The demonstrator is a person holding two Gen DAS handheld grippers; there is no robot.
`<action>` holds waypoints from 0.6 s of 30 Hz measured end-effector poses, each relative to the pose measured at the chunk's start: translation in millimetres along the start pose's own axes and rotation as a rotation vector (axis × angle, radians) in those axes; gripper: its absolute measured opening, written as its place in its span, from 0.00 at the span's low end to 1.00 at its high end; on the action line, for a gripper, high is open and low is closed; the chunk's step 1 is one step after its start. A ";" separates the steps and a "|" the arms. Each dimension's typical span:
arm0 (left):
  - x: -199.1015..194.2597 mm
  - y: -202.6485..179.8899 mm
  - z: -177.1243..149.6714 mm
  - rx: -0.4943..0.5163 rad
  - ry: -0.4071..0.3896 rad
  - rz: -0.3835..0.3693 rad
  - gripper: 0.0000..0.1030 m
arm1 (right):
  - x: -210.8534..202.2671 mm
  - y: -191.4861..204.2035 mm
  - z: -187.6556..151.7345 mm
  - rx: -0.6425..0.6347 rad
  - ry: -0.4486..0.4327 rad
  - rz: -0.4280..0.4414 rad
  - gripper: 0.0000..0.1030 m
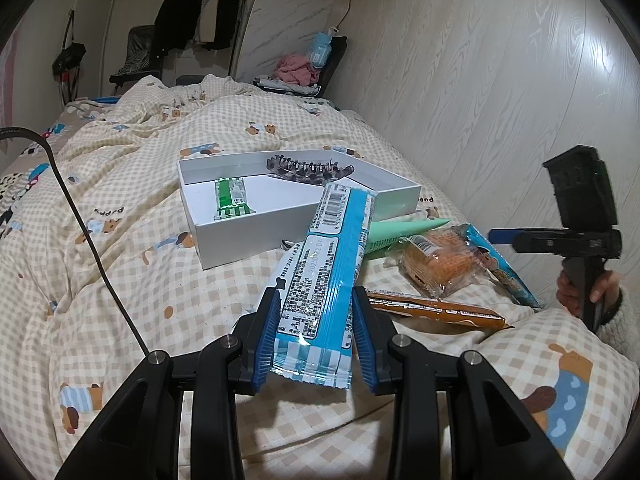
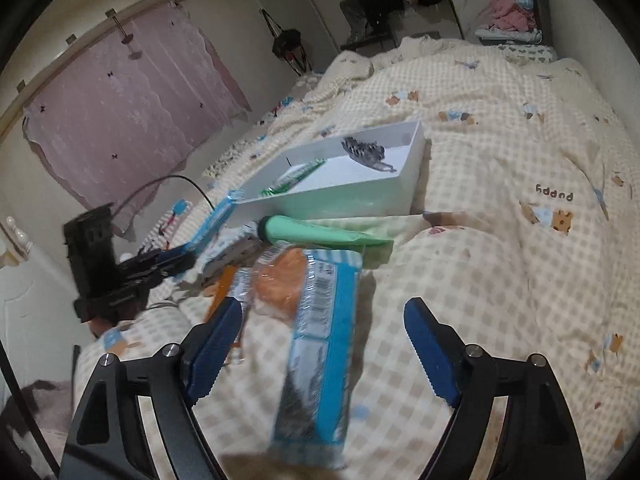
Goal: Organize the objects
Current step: 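Lift the blue-and-white snack bars up with both tools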
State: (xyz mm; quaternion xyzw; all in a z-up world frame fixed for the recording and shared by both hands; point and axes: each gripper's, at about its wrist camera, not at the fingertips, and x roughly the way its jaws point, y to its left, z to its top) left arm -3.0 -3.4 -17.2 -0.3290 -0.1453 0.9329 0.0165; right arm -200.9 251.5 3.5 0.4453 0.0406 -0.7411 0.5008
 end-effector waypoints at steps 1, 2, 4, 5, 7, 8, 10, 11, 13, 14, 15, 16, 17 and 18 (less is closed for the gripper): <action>0.0 0.0 0.0 0.000 -0.001 0.000 0.38 | 4.4 -3.5 2.0 0.013 0.009 0.010 0.82; -0.1 -0.2 0.2 0.000 -0.002 -0.001 0.38 | 5.0 -6.6 1.7 0.024 0.007 0.023 0.82; -0.2 -0.3 0.6 0.000 -0.004 0.000 0.38 | 2.3 -11.3 0.7 0.050 -0.020 0.068 0.82; -0.6 0.2 0.2 0.000 -0.007 -0.005 0.38 | 1.2 -14.1 0.8 0.059 -0.033 0.077 0.82; -0.9 0.1 0.4 0.000 -0.008 -0.005 0.38 | 1.3 -17.3 0.8 0.071 -0.028 0.081 0.81; -1.0 0.2 0.3 0.000 -0.007 -0.005 0.38 | 2.3 -19.5 0.3 0.082 -0.020 0.096 0.79; -1.1 0.2 0.6 0.001 -0.005 -0.005 0.38 | 5.9 -21.3 -0.2 0.099 0.001 0.091 0.78; -1.5 0.3 0.6 0.002 -0.005 -0.004 0.38 | 7.3 -21.2 -1.4 0.098 0.008 0.089 0.78; -1.3 0.4 0.5 0.004 -0.001 -0.006 0.38 | 10.1 -20.4 -2.9 0.101 0.019 0.100 0.74; -0.4 -0.2 0.1 0.005 0.006 -0.006 0.38 | 12.0 -19.8 -3.4 0.105 0.026 0.103 0.72; 0.8 -0.6 -0.1 0.006 0.013 -0.006 0.38 | 13.7 -18.9 -3.9 0.105 0.032 0.106 0.66; 2.0 -1.5 -0.1 0.007 0.020 -0.005 0.38 | 15.2 -18.3 -4.0 0.103 0.033 0.107 0.54; 2.9 -1.7 -0.2 0.007 0.025 -0.004 0.38 | 17.0 -18.0 -3.7 0.107 0.039 0.105 0.47; 3.4 -1.7 -0.2 0.006 0.027 -0.004 0.38 | 18.4 -18.3 -3.4 0.113 0.046 0.098 0.38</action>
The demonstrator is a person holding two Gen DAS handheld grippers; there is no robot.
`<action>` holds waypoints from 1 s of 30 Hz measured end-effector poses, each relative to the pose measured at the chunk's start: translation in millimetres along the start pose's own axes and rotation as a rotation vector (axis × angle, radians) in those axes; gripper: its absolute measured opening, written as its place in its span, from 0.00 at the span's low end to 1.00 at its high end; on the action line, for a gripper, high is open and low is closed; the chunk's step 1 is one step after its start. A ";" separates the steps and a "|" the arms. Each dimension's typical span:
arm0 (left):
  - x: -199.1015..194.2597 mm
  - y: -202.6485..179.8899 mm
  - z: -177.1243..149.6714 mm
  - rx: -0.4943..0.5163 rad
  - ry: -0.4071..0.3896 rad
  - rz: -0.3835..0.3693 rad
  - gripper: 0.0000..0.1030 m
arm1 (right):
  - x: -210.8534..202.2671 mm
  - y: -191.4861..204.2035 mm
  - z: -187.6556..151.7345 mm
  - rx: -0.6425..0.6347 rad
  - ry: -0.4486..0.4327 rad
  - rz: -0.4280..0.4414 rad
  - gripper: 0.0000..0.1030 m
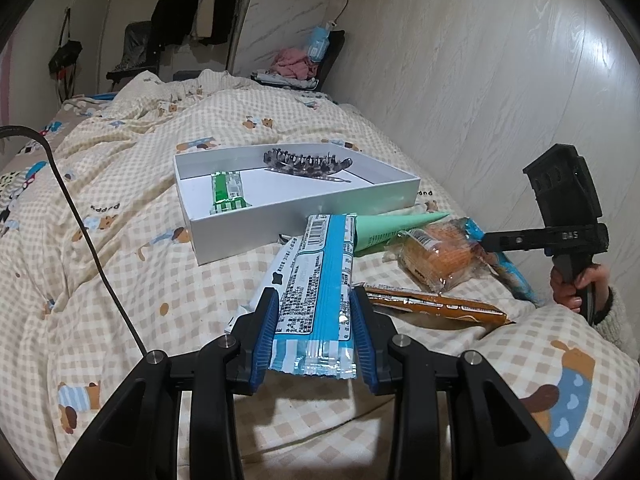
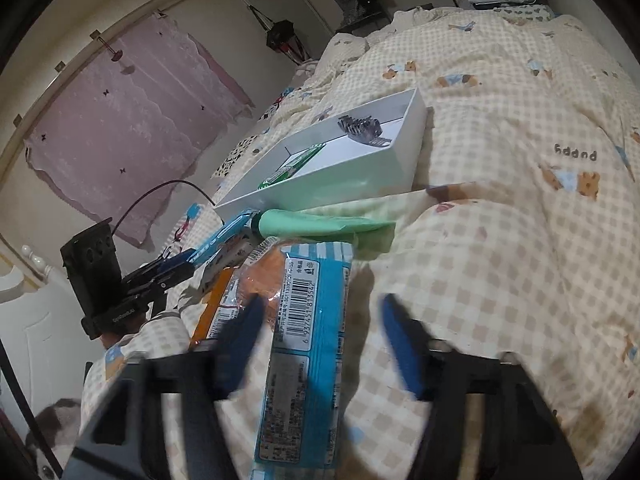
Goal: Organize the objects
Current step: 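Lift the blue-and-white snack bars up with both tools, then carry both blue-and-white snack bars over the white tray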
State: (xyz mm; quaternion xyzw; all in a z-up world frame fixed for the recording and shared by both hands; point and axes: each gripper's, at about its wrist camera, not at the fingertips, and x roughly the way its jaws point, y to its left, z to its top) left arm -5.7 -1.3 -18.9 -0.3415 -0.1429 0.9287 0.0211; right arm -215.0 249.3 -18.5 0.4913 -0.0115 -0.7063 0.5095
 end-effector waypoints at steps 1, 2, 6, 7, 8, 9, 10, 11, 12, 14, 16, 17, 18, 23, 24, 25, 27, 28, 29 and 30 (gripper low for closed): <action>0.1 0.0 -0.2 0.000 0.001 0.000 0.38 | -0.3 -0.8 0.0 0.001 -0.003 -0.008 0.36; 0.6 -0.4 0.0 0.000 0.004 0.000 0.38 | -1.5 -0.7 -0.4 -0.002 -0.009 -0.011 0.35; 5.1 -1.7 0.9 0.008 0.026 0.004 0.40 | -13.1 -2.4 -1.9 0.008 -0.056 -0.011 0.31; 6.5 -2.4 1.2 0.013 0.033 0.004 0.41 | -15.4 -2.0 -1.8 0.009 -0.061 -0.008 0.31; 8.6 -3.6 1.8 0.022 0.045 0.006 0.41 | -19.7 -1.8 -2.0 0.008 -0.071 -0.009 0.31; 11.1 -5.3 1.9 0.030 0.056 0.010 0.42 | -21.1 -1.1 -1.1 0.007 -0.075 -0.010 0.31; 13.6 -8.1 1.7 0.042 0.067 0.018 0.42 | -23.1 0.1 -0.8 0.004 -0.078 -0.010 0.31; 16.3 -11.8 1.1 0.061 0.078 0.030 0.41 | -24.6 1.0 -0.1 0.001 -0.084 -0.009 0.31; 17.4 -15.5 0.5 0.080 0.082 0.045 0.40 | -26.0 2.0 0.8 0.000 -0.089 -0.010 0.31; 17.2 -20.4 0.5 0.106 0.081 0.061 0.31 | -27.8 3.5 1.8 -0.003 -0.096 -0.001 0.31; 16.5 -22.5 0.1 0.122 0.080 0.049 0.25 | -29.1 5.2 3.2 -0.006 -0.102 0.003 0.31; 16.1 -22.5 0.1 0.123 0.078 0.046 0.23 | -29.9 6.8 4.6 -0.010 -0.106 0.004 0.31; 15.4 -21.4 0.2 0.122 0.076 0.046 0.20 | -30.7 8.1 5.7 -0.014 -0.110 0.006 0.31; -1.4 -13.2 4.6 0.085 0.008 0.022 0.18 | -34.1 17.7 13.5 -0.034 -0.134 0.030 0.31; -8.6 -10.8 7.0 0.076 -0.019 0.009 0.18 | -34.4 19.7 15.2 -0.038 -0.138 0.034 0.31; -15.8 -9.8 9.4 0.071 -0.043 0.004 0.18 | -34.4 21.6 17.4 -0.042 -0.142 0.038 0.31; -30.4 -7.2 16.4 0.062 -0.089 0.007 0.18 | -35.4 27.6 21.5 -0.053 -0.153 0.045 0.31; -36.8 -6.2 20.7 0.058 -0.108 0.006 0.18 | -35.8 32.1 25.2 -0.062 -0.158 0.047 0.31; -42.0 -5.1 25.6 0.052 -0.123 0.001 0.18 | -36.5 35.1 28.0 -0.068 -0.162 0.047 0.31; -46.2 -4.2 30.8 0.047 -0.134 -0.006 0.18 | -37.6 38.9 31.2 -0.075 -0.167 0.048 0.31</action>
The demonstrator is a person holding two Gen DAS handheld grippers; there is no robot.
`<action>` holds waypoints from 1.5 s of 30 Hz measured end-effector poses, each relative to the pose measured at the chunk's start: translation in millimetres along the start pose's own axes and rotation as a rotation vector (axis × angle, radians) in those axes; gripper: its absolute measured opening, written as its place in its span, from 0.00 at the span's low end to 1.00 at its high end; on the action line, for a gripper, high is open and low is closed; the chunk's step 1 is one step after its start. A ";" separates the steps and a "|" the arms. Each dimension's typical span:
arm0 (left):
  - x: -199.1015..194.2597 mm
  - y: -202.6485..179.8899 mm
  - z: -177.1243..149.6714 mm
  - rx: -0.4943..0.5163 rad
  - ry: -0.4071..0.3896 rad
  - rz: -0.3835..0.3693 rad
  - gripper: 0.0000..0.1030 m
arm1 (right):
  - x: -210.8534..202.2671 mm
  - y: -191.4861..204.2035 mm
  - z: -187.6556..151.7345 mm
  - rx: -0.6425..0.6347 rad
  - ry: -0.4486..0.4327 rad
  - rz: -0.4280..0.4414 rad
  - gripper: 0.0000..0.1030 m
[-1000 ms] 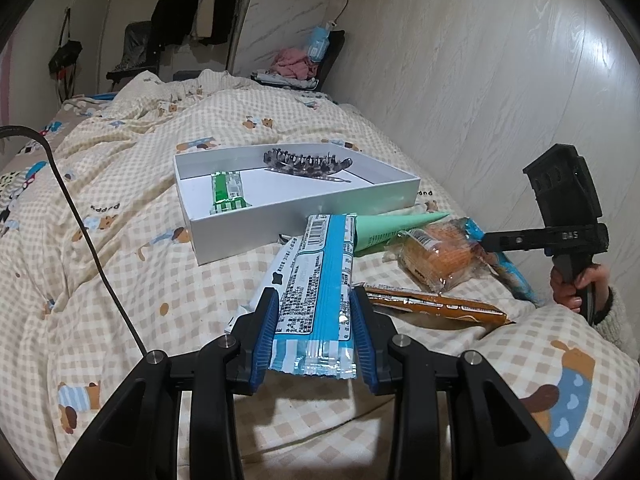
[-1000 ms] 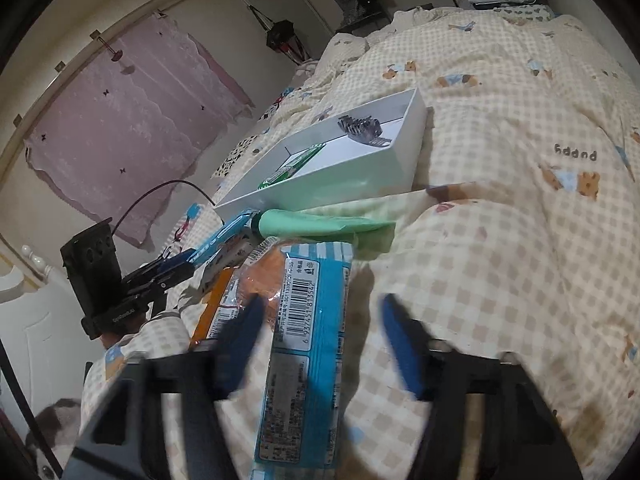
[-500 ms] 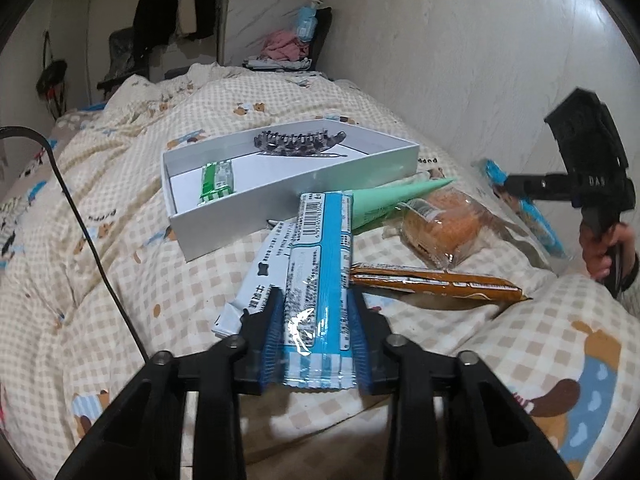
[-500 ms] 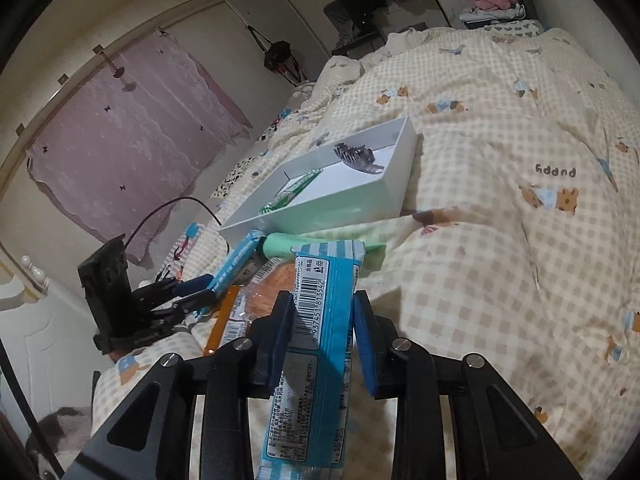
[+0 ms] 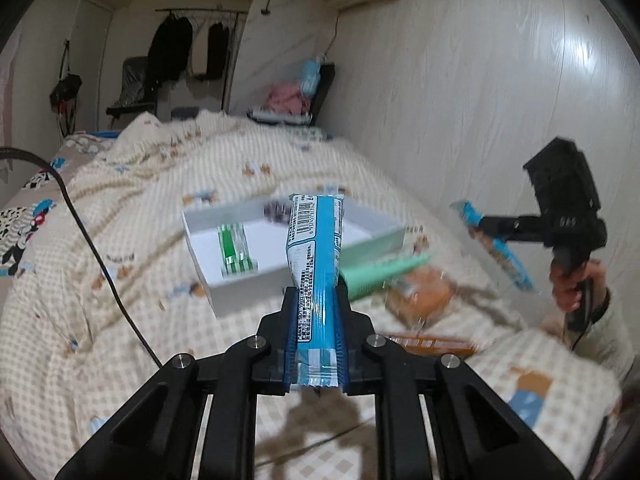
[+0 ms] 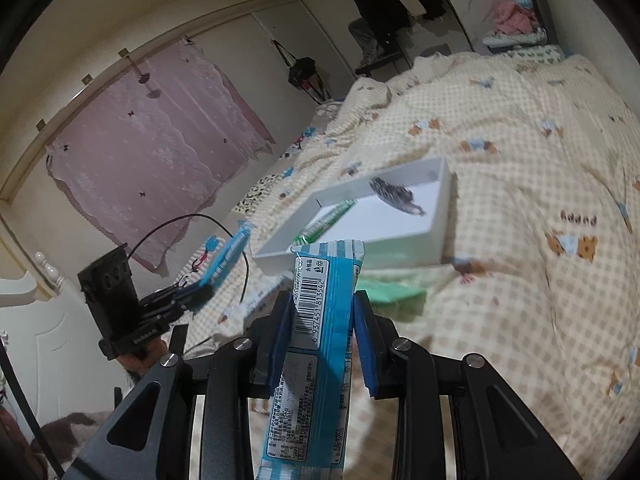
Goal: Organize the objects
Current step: 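Carry both blue-and-white snack bars over the white tray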
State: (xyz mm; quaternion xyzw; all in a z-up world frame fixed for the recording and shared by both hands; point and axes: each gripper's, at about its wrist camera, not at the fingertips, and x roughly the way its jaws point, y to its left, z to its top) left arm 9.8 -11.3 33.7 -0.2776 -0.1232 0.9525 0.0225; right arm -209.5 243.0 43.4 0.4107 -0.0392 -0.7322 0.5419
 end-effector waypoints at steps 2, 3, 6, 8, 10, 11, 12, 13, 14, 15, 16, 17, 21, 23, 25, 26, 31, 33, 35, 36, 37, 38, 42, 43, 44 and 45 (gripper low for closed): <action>-7.1 2.0 13.5 -0.010 -0.021 -0.004 0.18 | -0.9 10.6 11.8 -0.024 -0.018 0.005 0.31; -11.1 2.7 21.8 -0.009 -0.035 0.005 0.18 | -1.1 15.7 17.3 -0.037 -0.023 0.005 0.31; -24.0 2.7 47.4 0.009 -0.093 0.054 0.18 | -1.5 33.8 39.9 -0.078 -0.046 0.004 0.31; -32.6 4.7 66.6 0.008 -0.129 0.066 0.18 | -1.1 47.5 56.9 -0.109 -0.062 -0.001 0.31; -41.7 6.9 85.4 0.002 -0.180 0.083 0.18 | -0.1 59.6 70.7 -0.142 -0.075 -0.014 0.31; -45.9 8.0 94.5 0.000 -0.208 0.097 0.18 | 1.1 66.1 78.3 -0.160 -0.082 -0.022 0.31; -49.5 9.1 103.9 -0.003 -0.239 0.111 0.18 | 2.2 70.3 84.5 -0.172 -0.088 -0.030 0.31; -51.8 10.1 110.2 -0.004 -0.260 0.120 0.18 | 4.3 75.2 93.1 -0.182 -0.099 -0.042 0.31; -52.9 13.2 119.3 -0.015 -0.287 0.127 0.18 | 5.9 77.7 98.3 -0.186 -0.105 -0.049 0.31; -52.1 16.2 125.7 -0.030 -0.304 0.127 0.18 | 7.3 79.1 103.9 -0.188 -0.112 -0.058 0.31; -51.6 19.2 129.4 -0.045 -0.314 0.125 0.18 | 9.3 80.2 110.0 -0.187 -0.124 -0.070 0.31; -48.2 23.8 134.5 -0.070 -0.318 0.120 0.18 | 11.5 79.9 116.1 -0.184 -0.134 -0.083 0.31; -17.9 40.3 149.5 -0.128 -0.296 0.134 0.18 | 23.0 74.2 140.8 -0.150 -0.174 -0.123 0.31; 0.7 44.8 149.5 -0.143 -0.291 0.171 0.18 | 30.3 70.2 150.9 -0.131 -0.192 -0.127 0.31; 25.1 52.5 141.5 -0.163 -0.279 0.179 0.18 | 39.1 65.8 152.4 -0.124 -0.216 -0.122 0.31; 41.0 56.0 132.1 -0.174 -0.258 0.173 0.18 | 47.9 62.2 149.9 -0.125 -0.222 -0.121 0.31; 102.0 64.8 101.4 -0.173 -0.115 0.211 0.18 | 93.4 32.0 123.8 -0.082 -0.187 -0.128 0.31; 120.8 67.3 91.4 -0.175 -0.073 0.218 0.18 | 109.2 18.7 115.4 -0.065 -0.175 -0.157 0.31; 131.5 70.1 83.0 -0.180 -0.054 0.209 0.18 | 122.9 11.4 106.8 -0.083 -0.159 -0.222 0.31; 136.1 70.3 79.0 -0.184 -0.044 0.204 0.18 | 125.8 10.8 104.2 -0.090 -0.153 -0.233 0.31; 138.8 69.7 75.5 -0.184 -0.034 0.202 0.18 | 129.7 9.0 101.1 -0.094 -0.145 -0.242 0.31; 142.1 68.8 70.8 -0.181 -0.024 0.208 0.18 | 133.4 6.5 97.4 -0.093 -0.136 -0.249 0.31; 152.3 62.6 64.3 -0.141 -0.002 0.234 0.18 | 140.4 -2.1 93.7 -0.089 -0.108 -0.270 0.31; 152.9 60.5 63.1 -0.132 0.002 0.235 0.18 | 140.9 -3.5 93.3 -0.084 -0.105 -0.269 0.31; 154.6 58.9 62.6 -0.124 0.006 0.238 0.18 | 140.1 -5.1 93.0 -0.075 -0.106 -0.270 0.31; 156.7 57.8 62.1 -0.117 0.011 0.240 0.18 | 141.1 -4.4 92.8 -0.072 -0.105 -0.272 0.31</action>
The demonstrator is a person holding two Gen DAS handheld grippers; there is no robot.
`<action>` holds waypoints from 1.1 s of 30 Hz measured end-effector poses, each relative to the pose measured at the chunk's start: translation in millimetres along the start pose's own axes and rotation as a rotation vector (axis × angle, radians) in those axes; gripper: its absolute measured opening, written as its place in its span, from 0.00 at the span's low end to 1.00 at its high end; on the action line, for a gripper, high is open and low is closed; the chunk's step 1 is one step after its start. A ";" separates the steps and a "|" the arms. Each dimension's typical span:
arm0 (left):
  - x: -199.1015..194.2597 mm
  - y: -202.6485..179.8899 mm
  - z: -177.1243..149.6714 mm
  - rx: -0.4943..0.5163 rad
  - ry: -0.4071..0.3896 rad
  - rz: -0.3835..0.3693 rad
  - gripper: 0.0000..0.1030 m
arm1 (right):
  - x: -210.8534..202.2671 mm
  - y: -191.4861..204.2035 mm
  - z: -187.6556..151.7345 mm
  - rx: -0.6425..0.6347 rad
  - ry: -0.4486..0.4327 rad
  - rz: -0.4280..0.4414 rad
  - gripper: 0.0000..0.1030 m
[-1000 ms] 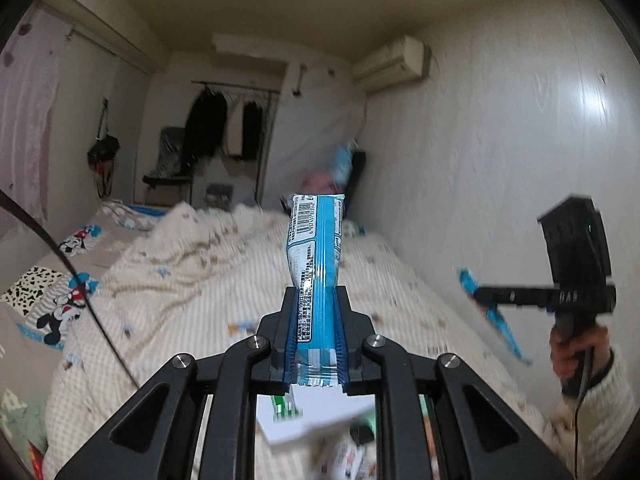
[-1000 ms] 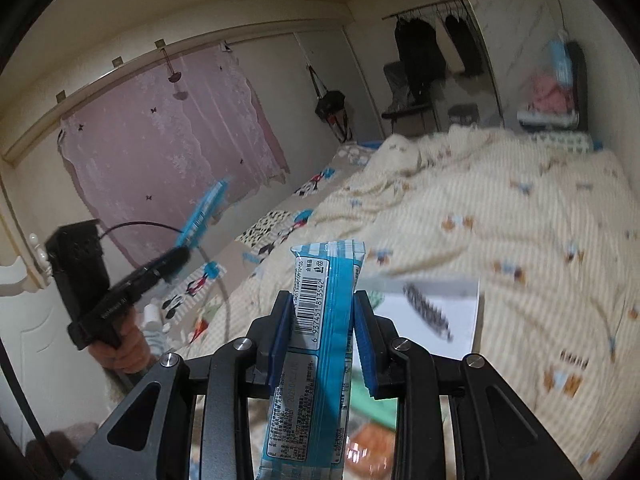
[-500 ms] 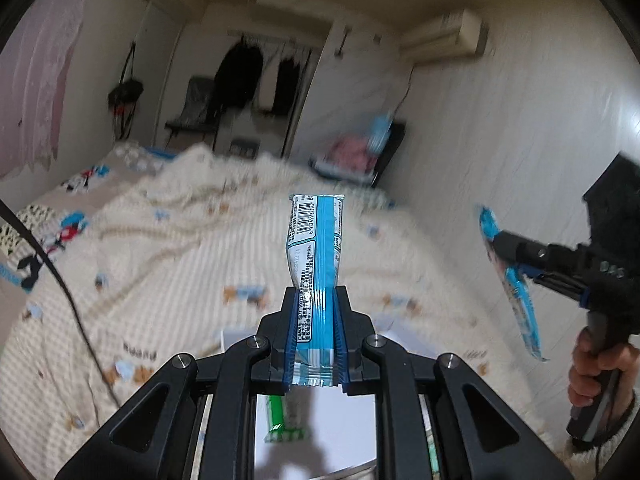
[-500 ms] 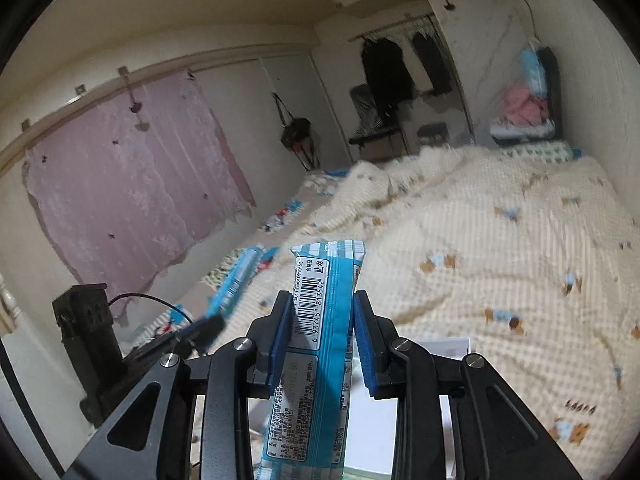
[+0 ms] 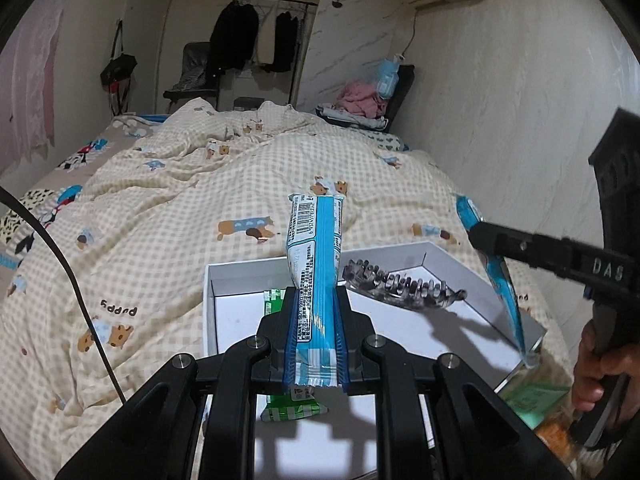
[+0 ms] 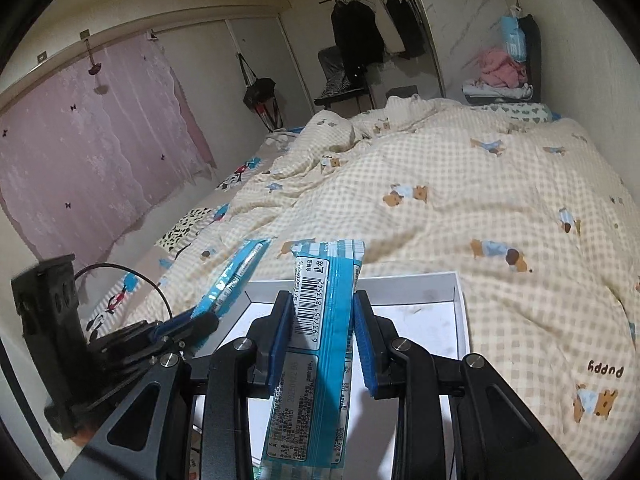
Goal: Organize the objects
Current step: 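Carry both blue-and-white snack bars over the white tray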
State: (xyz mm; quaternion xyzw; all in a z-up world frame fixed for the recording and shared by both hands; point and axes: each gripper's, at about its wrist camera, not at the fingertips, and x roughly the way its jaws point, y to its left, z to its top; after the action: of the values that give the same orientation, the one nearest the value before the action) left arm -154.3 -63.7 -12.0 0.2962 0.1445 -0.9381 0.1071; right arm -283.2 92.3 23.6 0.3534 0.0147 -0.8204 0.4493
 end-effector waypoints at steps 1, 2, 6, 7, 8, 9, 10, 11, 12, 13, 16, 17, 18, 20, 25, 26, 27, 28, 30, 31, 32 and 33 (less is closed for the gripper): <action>1.1 -0.7 -0.4 0.004 0.003 0.002 0.18 | 1.0 -1.2 0.6 0.001 0.004 -0.002 0.31; 0.9 -2.8 -1.1 0.009 0.006 0.005 0.18 | 2.3 -1.6 0.7 0.000 0.007 -0.007 0.31; 2.0 -4.3 -3.4 0.016 0.018 0.008 0.18 | 8.9 -4.4 -1.8 -0.007 0.028 -0.053 0.31; 3.5 -4.5 -3.9 0.017 0.026 0.007 0.18 | 9.8 -5.6 -2.2 -0.010 0.033 -0.066 0.31; 5.3 -5.5 -5.0 0.021 0.036 0.008 0.18 | 10.8 -6.5 -2.4 -0.014 0.041 -0.084 0.31; 6.1 -7.4 -6.4 0.025 0.044 0.011 0.18 | 11.6 -7.1 -2.4 -0.019 0.048 -0.101 0.31; 8.0 -9.1 -7.9 0.031 0.053 0.016 0.18 | 12.6 -7.7 -2.8 -0.025 0.056 -0.120 0.31; 10.0 -10.4 -9.0 0.038 0.060 0.020 0.18 | 14.2 -8.3 -3.3 -0.031 0.065 -0.137 0.31; 12.1 -11.5 -10.0 0.044 0.068 0.022 0.18 | 15.9 -9.3 -3.6 -0.034 0.074 -0.148 0.31; 13.9 -11.6 -10.6 0.048 0.075 0.023 0.18 | 18.2 -10.9 -4.2 -0.035 0.085 -0.166 0.31; 17.7 -12.2 -12.2 0.053 0.090 0.027 0.18 | 21.4 -12.4 -5.4 -0.042 0.111 -0.217 0.31; 18.6 -11.7 -12.7 0.052 0.095 0.029 0.18 | 22.5 -13.0 -6.1 -0.047 0.119 -0.235 0.31; 19.9 -11.0 -13.1 0.050 0.102 0.031 0.18 | 23.8 -13.7 -7.1 -0.050 0.127 -0.250 0.31; 23.2 -9.9 -13.6 0.048 0.113 0.031 0.18 | 26.1 -14.8 -9.1 -0.055 0.149 -0.279 0.31; 26.6 -9.8 -15.5 0.052 0.128 0.036 0.18 | 34.4 -18.6 -14.5 -0.072 0.202 -0.316 0.31; 26.8 -9.8 -15.7 0.053 0.129 0.036 0.18 | 36.1 -19.4 -16.1 -0.077 0.213 -0.324 0.31; 27.0 -9.8 -15.8 0.053 0.129 0.038 0.18 | 37.4 -20.0 -17.1 -0.083 0.220 -0.331 0.31; 27.0 -9.7 -16.1 0.052 0.129 0.038 0.18 | 38.2 -21.2 -18.3 -0.087 0.226 -0.341 0.31; 28.1 -9.5 -16.8 0.052 0.133 0.038 0.18 | 38.9 -22.7 -19.0 -0.088 0.233 -0.350 0.31; 28.8 -9.2 -17.0 0.052 0.136 0.038 0.18 | 39.3 -23.9 -19.7 -0.085 0.233 -0.352 0.31; 29.4 -8.9 -17.2 0.052 0.138 0.039 0.18 | 39.5 -25.2 -20.4 -0.083 0.235 -0.351 0.31; 29.5 -8.8 -17.4 0.052 0.140 0.039 0.18 | 40.1 -25.5 -21.0 -0.084 0.237 -0.353 0.31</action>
State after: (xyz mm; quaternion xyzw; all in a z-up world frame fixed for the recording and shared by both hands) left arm -171.3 -53.0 -41.1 0.3667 0.1213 -0.9162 0.1071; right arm -304.3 85.4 -23.4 0.4204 0.1635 -0.8376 0.3081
